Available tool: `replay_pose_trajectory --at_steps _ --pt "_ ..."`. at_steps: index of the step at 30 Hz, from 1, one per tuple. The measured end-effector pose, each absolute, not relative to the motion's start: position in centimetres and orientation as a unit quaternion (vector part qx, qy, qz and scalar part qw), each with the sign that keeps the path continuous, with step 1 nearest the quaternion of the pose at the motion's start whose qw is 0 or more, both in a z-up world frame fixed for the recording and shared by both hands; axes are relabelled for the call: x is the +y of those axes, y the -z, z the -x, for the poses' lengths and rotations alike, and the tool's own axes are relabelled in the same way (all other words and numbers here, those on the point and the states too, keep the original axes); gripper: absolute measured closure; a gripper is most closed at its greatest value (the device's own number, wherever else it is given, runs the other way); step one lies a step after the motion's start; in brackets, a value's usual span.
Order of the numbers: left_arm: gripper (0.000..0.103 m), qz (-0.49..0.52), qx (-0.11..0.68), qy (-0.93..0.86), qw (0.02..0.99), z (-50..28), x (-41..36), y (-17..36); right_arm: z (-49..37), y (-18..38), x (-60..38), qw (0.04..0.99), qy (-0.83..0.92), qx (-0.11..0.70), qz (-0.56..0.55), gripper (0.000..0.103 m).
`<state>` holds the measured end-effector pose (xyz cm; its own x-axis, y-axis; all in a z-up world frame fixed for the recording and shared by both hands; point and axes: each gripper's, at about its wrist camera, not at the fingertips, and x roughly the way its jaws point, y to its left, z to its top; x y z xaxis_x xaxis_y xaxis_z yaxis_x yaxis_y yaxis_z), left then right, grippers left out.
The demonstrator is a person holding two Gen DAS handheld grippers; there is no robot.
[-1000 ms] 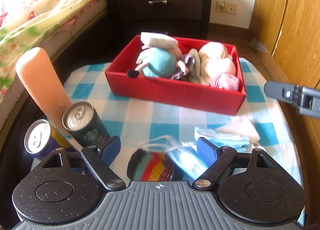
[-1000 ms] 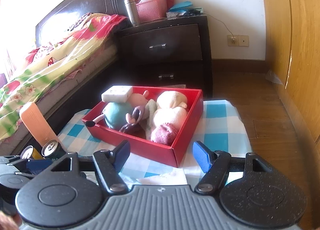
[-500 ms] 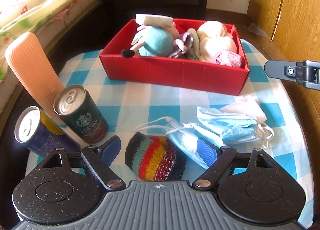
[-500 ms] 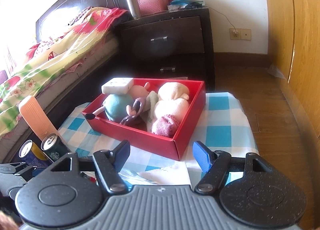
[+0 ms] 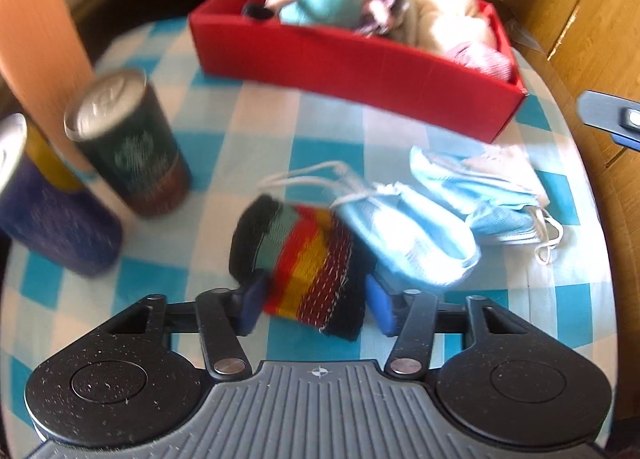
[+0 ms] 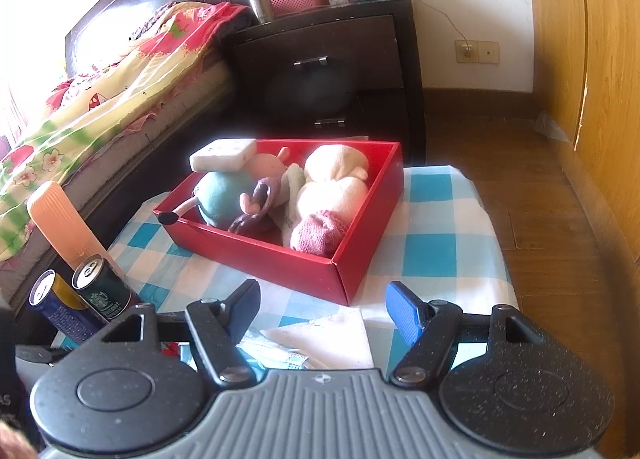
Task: Organize soft objects
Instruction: 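Grasp the striped knitted mitten with the left gripper while the right grasps a blue face mask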
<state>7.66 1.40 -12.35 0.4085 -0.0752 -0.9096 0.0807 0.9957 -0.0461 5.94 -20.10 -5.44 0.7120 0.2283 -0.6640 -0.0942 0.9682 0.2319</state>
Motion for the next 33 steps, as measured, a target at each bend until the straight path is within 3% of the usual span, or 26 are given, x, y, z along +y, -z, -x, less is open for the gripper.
replay_pose_trajectory --at_steps 5,9,11,16,18,20,23,33 --pt "0.053 -0.012 0.542 0.043 0.839 -7.7 1.3 12.9 -6.1 5.6 -20.0 0.919 -0.088 0.373 -0.09 0.055" --pt "0.044 -0.003 0.54 0.041 0.841 -7.9 1.4 12.9 -6.2 5.8 -19.8 0.914 -0.098 0.383 -0.091 0.055" --pt "0.034 0.011 0.541 0.034 0.841 -8.3 1.8 12.9 -6.3 6.1 -19.5 0.912 -0.101 0.389 -0.083 0.055" --pt "0.029 0.011 0.535 0.006 0.845 -9.4 1.6 13.9 -6.8 6.9 -19.1 0.902 -0.1 0.412 -0.077 0.055" --pt "0.041 0.011 0.532 0.013 0.846 -9.3 1.5 13.6 -6.9 7.1 -19.1 0.902 -0.099 0.415 -0.07 0.055" --pt "0.07 0.013 0.537 0.027 0.843 -9.0 1.6 13.1 -7.0 7.0 -19.3 0.904 -0.094 0.413 -0.062 0.055" --pt "0.08 0.014 0.548 0.04 0.835 -8.1 2.1 12.6 -7.2 6.5 -20.2 0.908 -0.084 0.405 -0.064 0.055" --pt "0.082 0.068 0.548 0.07 0.831 -4.4 6.3 10.6 -7.2 6.9 -19.6 0.903 -0.101 0.415 -0.052 0.055"
